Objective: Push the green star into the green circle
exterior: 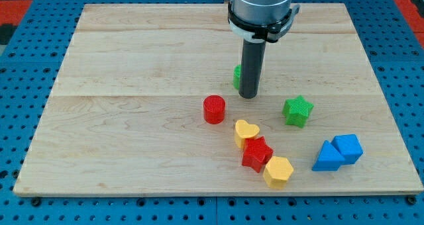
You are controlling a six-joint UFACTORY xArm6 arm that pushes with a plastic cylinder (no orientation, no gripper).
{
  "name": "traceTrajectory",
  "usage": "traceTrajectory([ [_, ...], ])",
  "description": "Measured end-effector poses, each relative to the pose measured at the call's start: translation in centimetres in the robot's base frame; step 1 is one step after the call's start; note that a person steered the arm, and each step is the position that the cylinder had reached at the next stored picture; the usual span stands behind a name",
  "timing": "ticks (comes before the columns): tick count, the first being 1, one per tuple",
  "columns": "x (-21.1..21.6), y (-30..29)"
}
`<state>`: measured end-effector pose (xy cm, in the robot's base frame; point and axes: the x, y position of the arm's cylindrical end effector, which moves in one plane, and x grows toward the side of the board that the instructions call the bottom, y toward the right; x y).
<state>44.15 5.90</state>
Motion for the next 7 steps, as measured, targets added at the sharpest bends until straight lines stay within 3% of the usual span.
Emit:
traceTrajectory([
  [3, -0.2, 10.0],
  [4, 2.4, 15.6],
  [5, 7.5, 14.9],
  [6, 6.6, 9.1],
  [7, 2.4, 6.1],
])
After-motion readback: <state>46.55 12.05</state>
